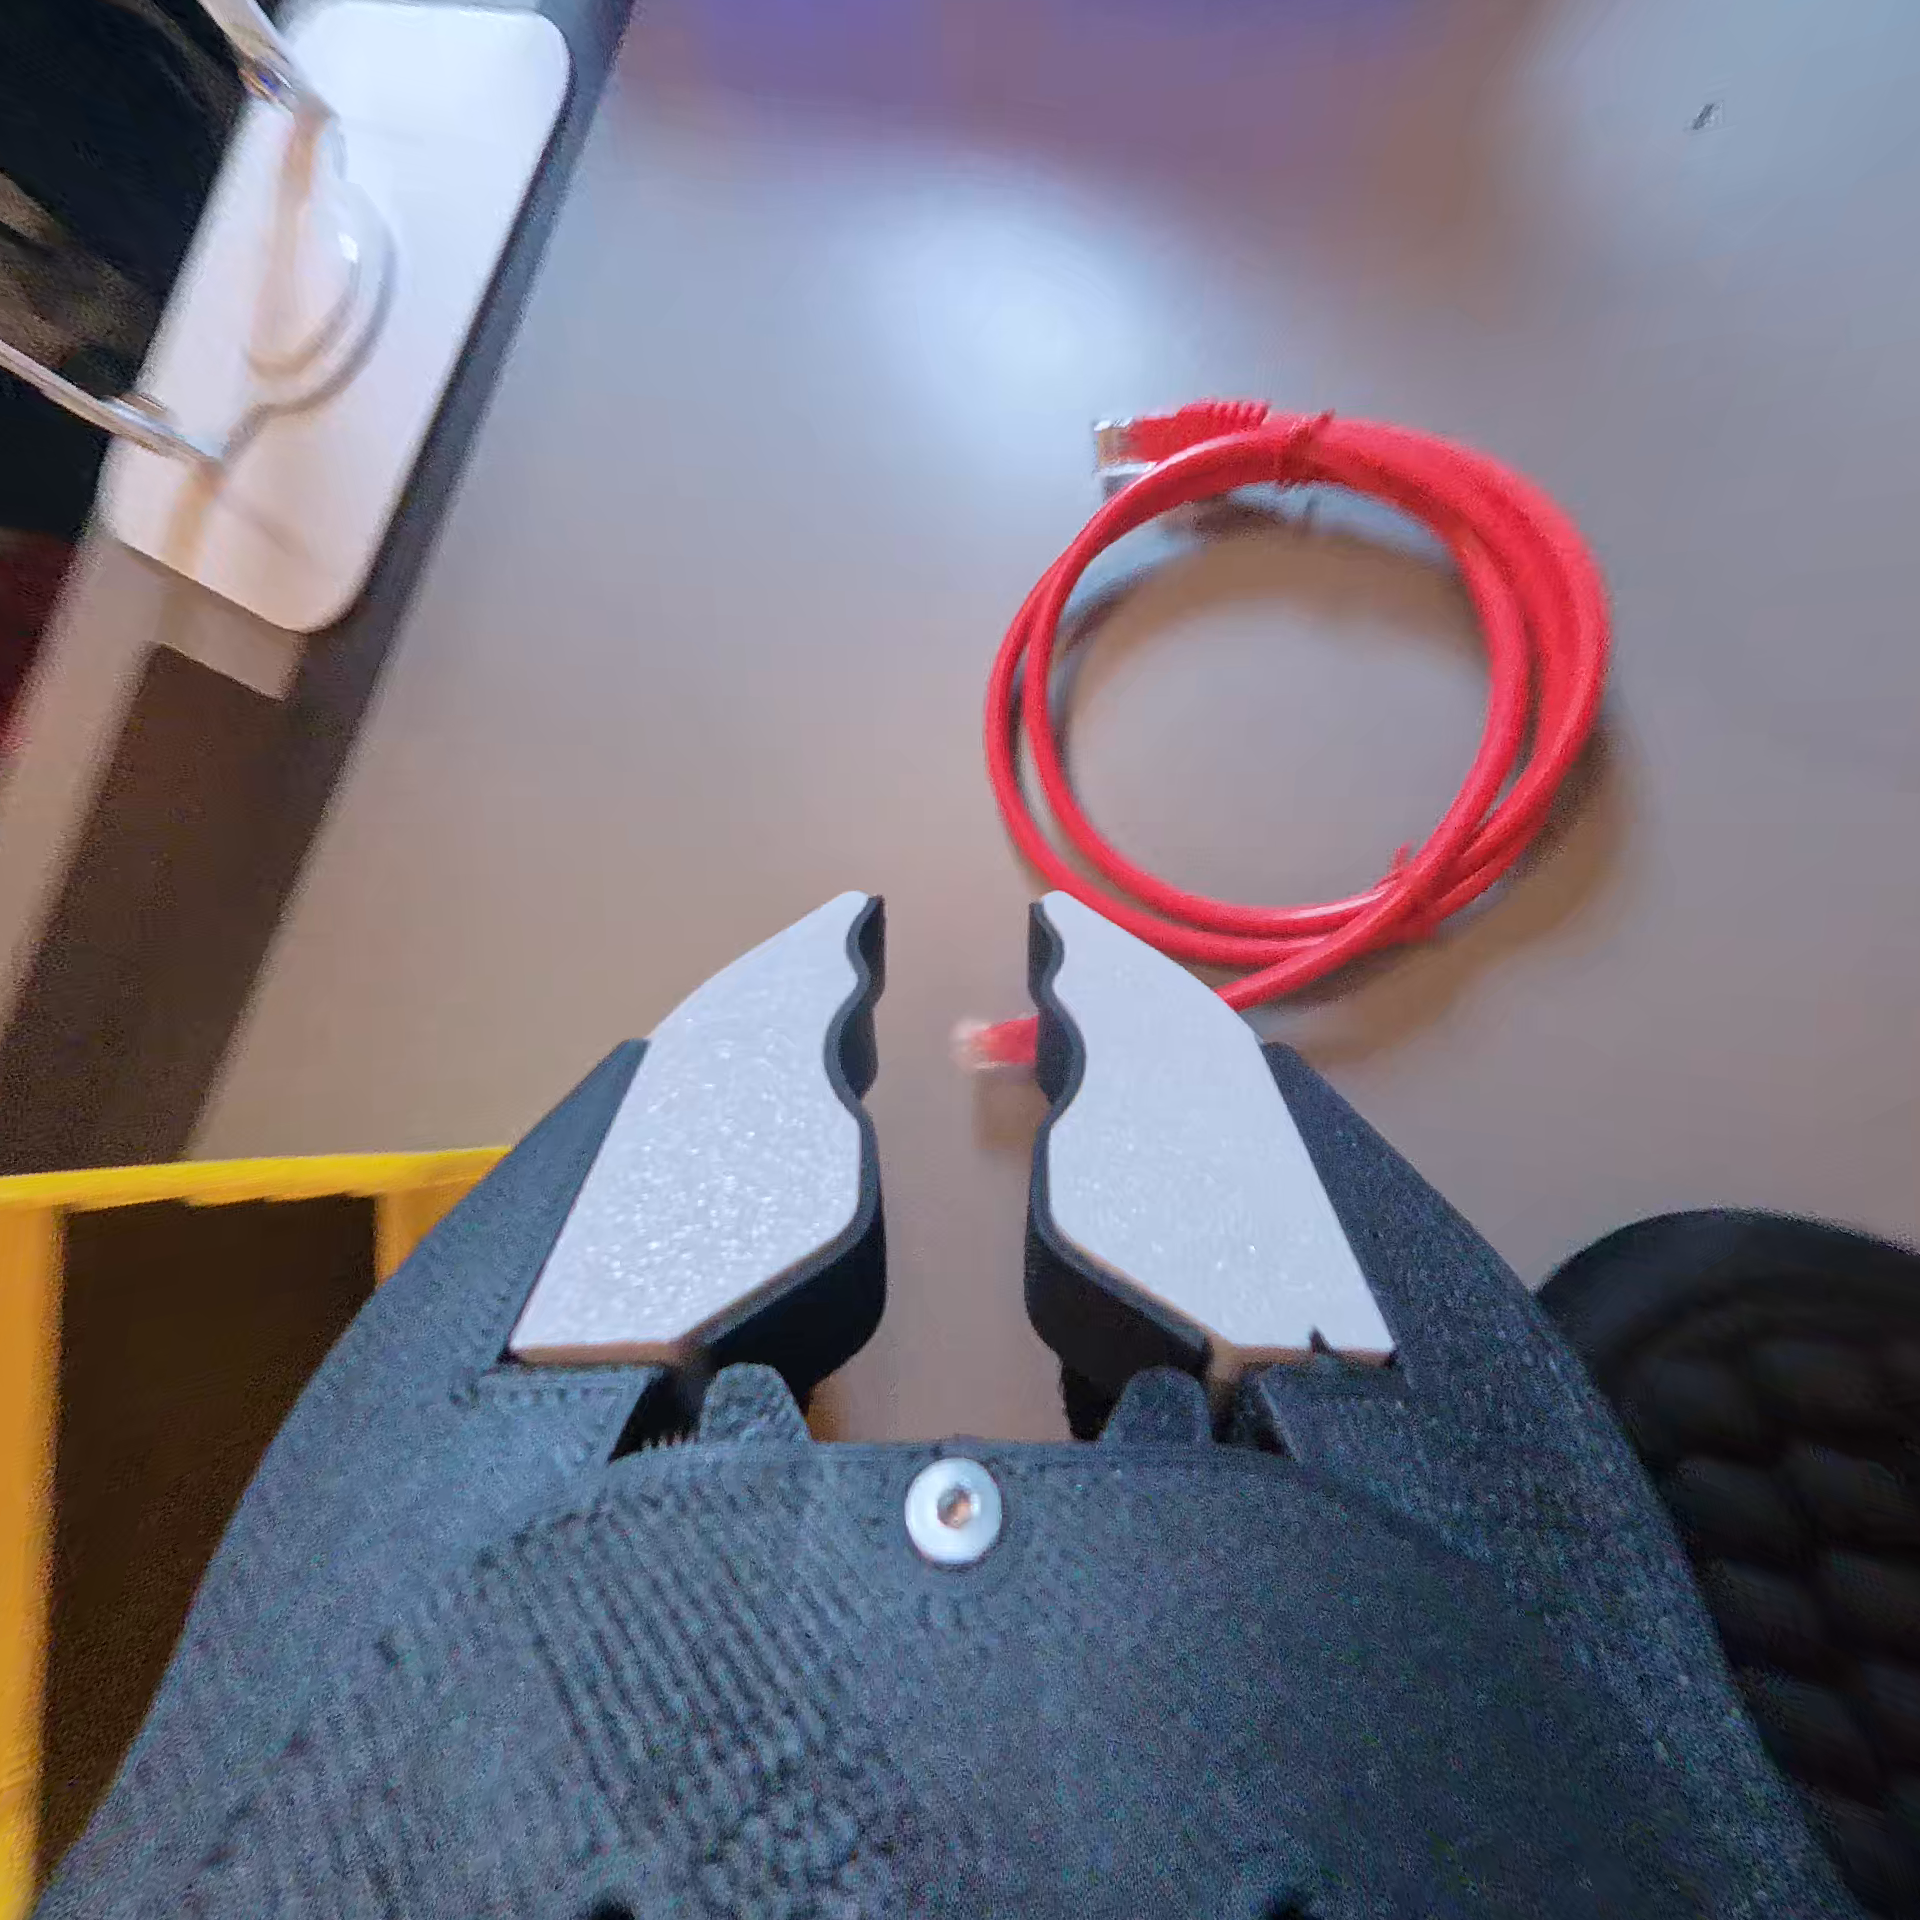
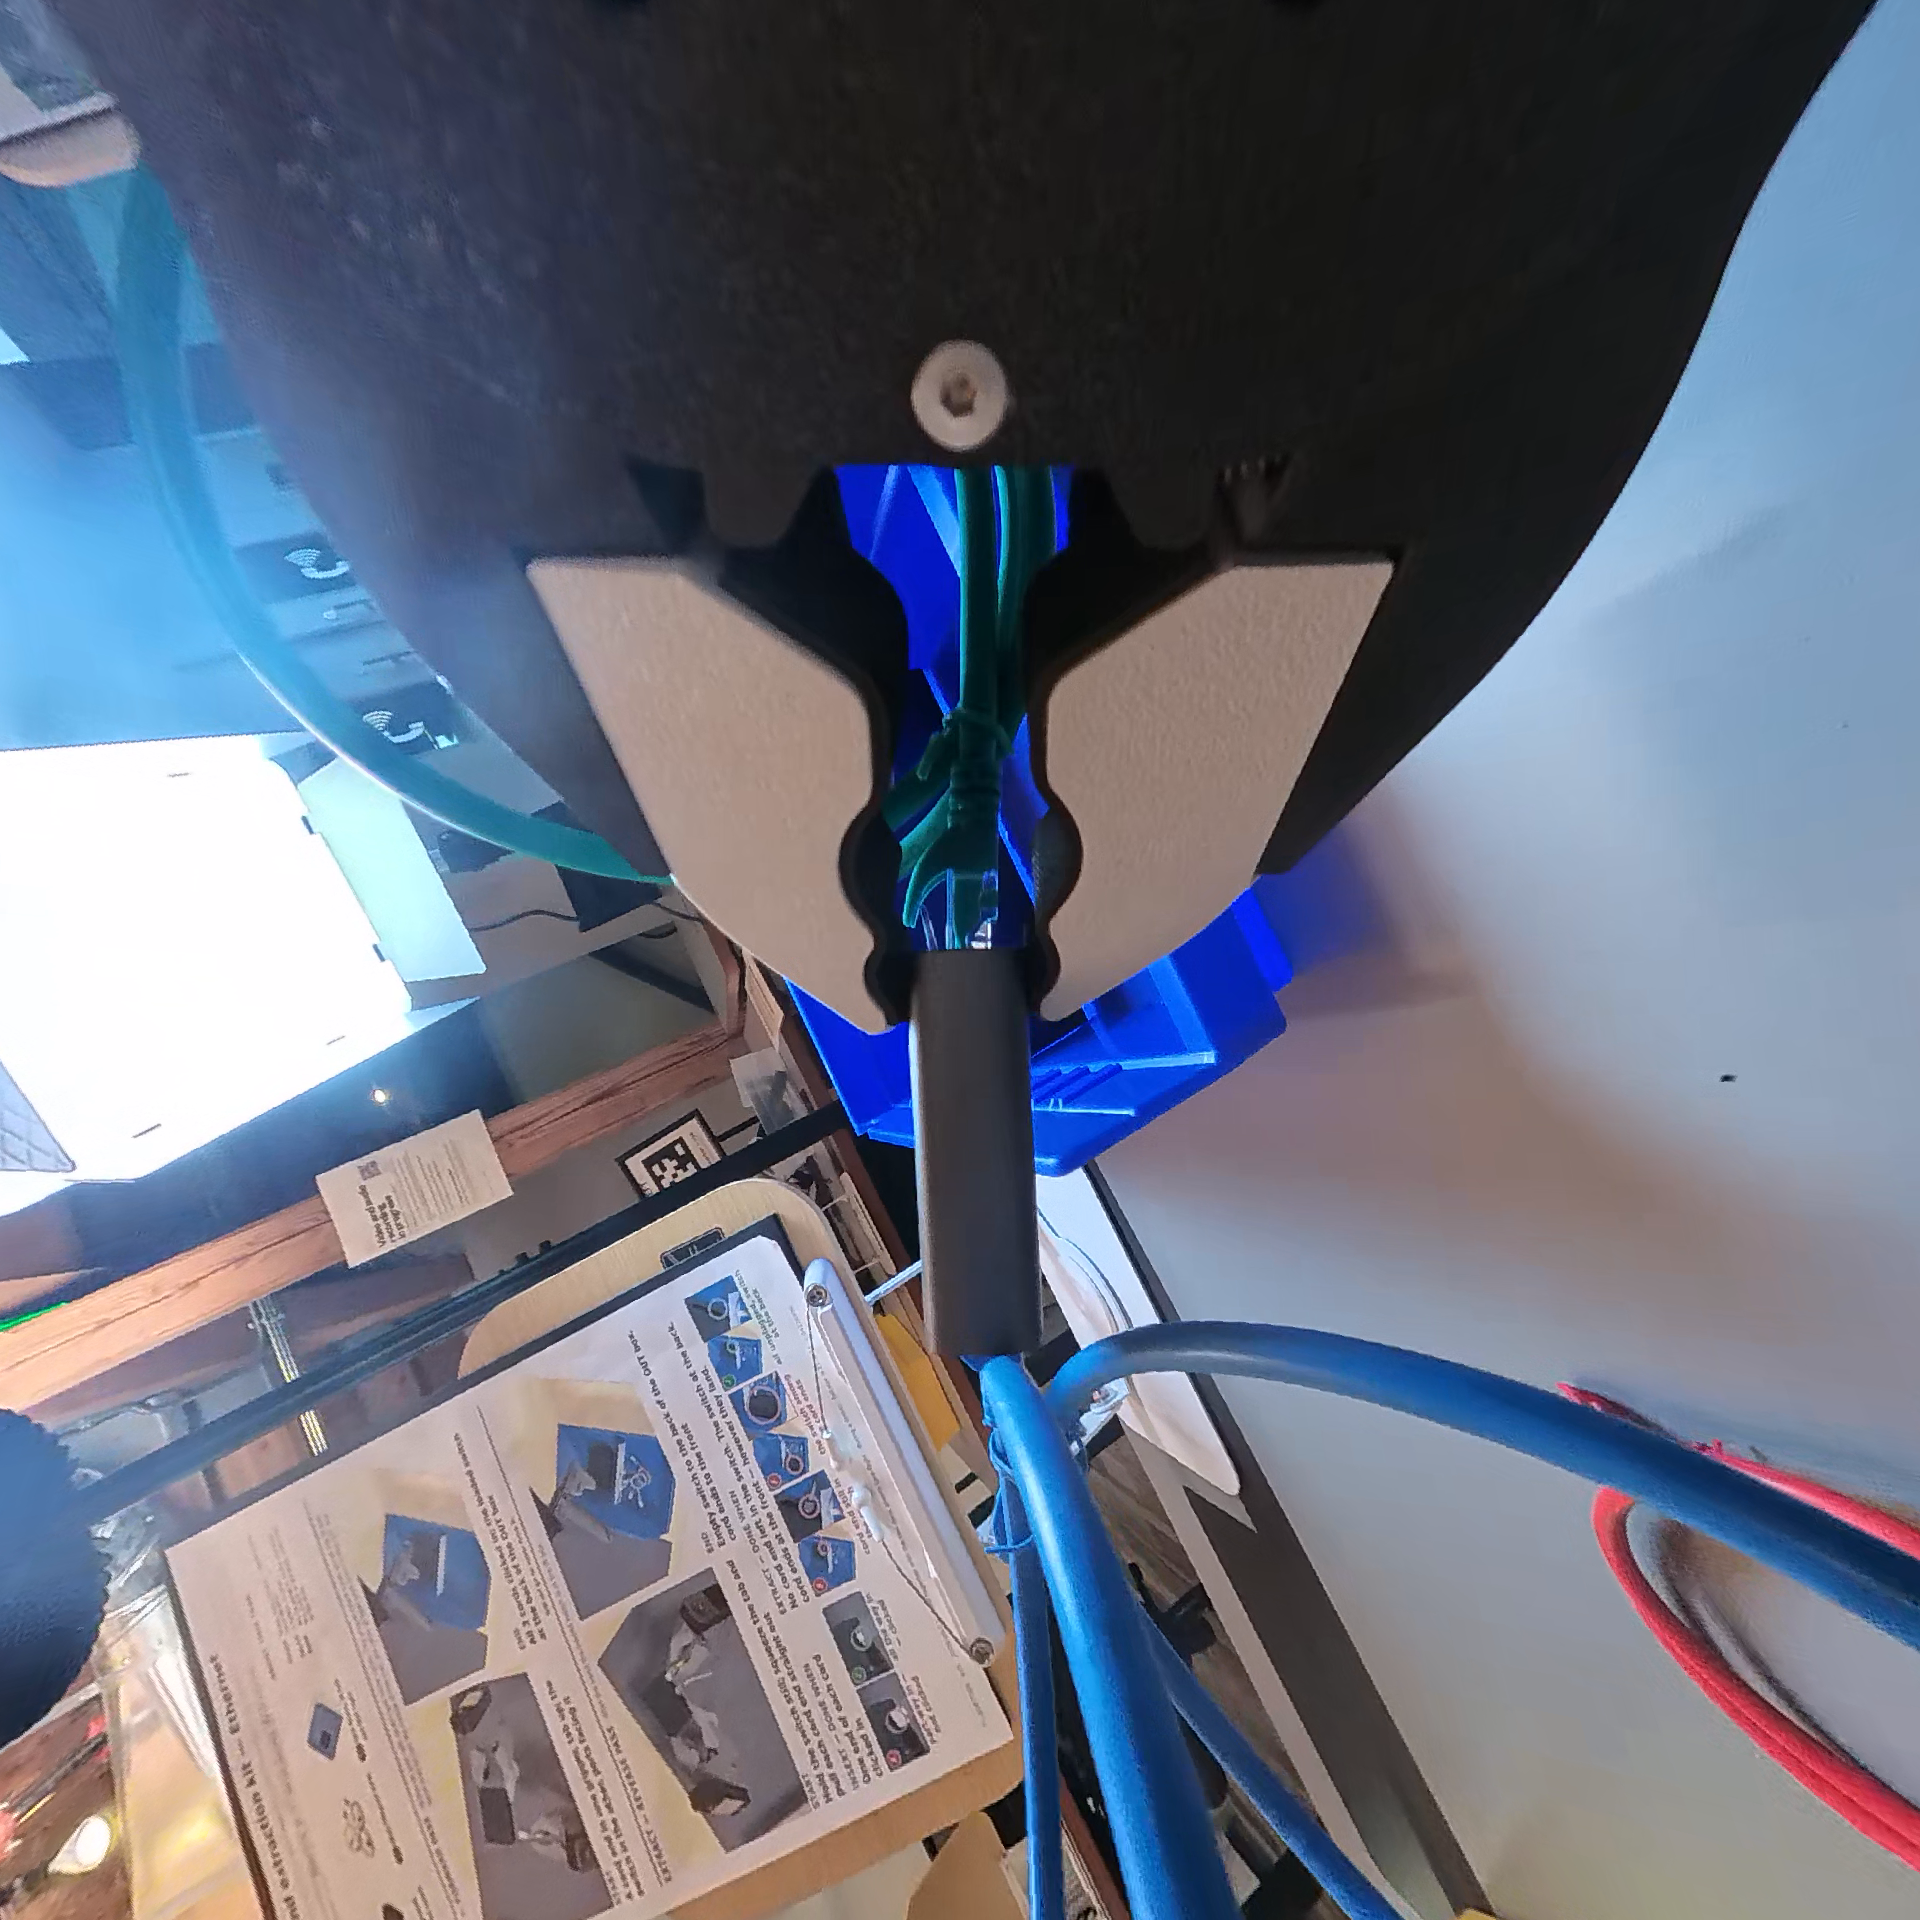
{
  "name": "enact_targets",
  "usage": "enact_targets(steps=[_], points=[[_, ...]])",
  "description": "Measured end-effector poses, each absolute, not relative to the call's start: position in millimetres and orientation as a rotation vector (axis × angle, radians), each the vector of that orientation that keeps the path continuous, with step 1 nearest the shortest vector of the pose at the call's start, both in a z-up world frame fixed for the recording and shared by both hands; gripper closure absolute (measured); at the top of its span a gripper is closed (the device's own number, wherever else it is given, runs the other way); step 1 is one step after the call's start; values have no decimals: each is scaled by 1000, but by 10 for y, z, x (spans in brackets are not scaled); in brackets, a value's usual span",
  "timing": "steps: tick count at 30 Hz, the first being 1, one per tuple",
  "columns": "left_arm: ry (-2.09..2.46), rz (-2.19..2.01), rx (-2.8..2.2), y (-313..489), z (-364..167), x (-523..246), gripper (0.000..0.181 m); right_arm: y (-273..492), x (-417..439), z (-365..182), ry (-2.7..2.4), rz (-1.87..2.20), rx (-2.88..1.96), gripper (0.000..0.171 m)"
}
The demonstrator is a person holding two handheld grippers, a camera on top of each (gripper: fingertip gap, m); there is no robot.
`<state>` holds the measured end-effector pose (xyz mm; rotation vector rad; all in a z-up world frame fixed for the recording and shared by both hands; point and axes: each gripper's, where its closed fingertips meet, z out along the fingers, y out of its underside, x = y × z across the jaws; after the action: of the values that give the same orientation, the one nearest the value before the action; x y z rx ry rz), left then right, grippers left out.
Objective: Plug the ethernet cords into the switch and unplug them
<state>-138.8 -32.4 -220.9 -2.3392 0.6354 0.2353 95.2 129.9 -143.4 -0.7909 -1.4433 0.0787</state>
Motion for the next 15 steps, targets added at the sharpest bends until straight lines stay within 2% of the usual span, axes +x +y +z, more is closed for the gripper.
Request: enact_targets(steps=[5,7,12,15], points=[[636,86,-2502,-177,-2526,-1147,135,1289,941,-1442,-1449,84,-794,150],[631,21,-2573,-82,-2675,-1104,134,1277,944,-1439,-1449,82,-790,150],[734,-113,-2626,130,-2750,-1033,163,1285,980,-1389,-1430,86,-789,150],[1011,-159,-2570,107,-2736,-862,168,1337,1013,-1338,-1406,95,-800,150]])
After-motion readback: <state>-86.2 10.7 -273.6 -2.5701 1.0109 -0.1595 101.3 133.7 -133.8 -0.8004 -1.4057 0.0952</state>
